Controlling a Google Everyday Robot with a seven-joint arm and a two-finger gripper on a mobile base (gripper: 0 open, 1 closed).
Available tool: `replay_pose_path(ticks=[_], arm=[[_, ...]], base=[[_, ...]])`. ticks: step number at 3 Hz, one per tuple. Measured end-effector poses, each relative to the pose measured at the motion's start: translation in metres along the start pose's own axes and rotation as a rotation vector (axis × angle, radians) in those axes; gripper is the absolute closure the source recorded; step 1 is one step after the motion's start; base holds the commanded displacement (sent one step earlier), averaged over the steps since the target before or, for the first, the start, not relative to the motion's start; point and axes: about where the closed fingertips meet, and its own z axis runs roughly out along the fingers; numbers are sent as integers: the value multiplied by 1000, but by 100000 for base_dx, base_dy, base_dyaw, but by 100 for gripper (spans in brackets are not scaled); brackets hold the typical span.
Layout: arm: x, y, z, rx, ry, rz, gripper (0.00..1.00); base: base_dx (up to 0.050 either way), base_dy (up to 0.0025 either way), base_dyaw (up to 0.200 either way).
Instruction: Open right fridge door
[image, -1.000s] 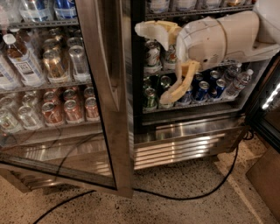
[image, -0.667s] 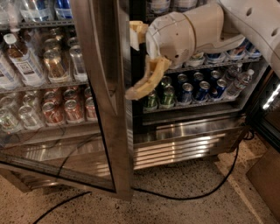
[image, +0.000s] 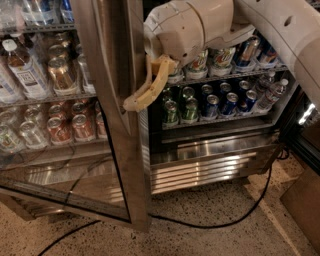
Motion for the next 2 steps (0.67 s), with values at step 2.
replay_pose_path(ticks=[2], arm=[[0, 0, 0, 0, 0, 0, 39]], base=[[0, 0, 0]])
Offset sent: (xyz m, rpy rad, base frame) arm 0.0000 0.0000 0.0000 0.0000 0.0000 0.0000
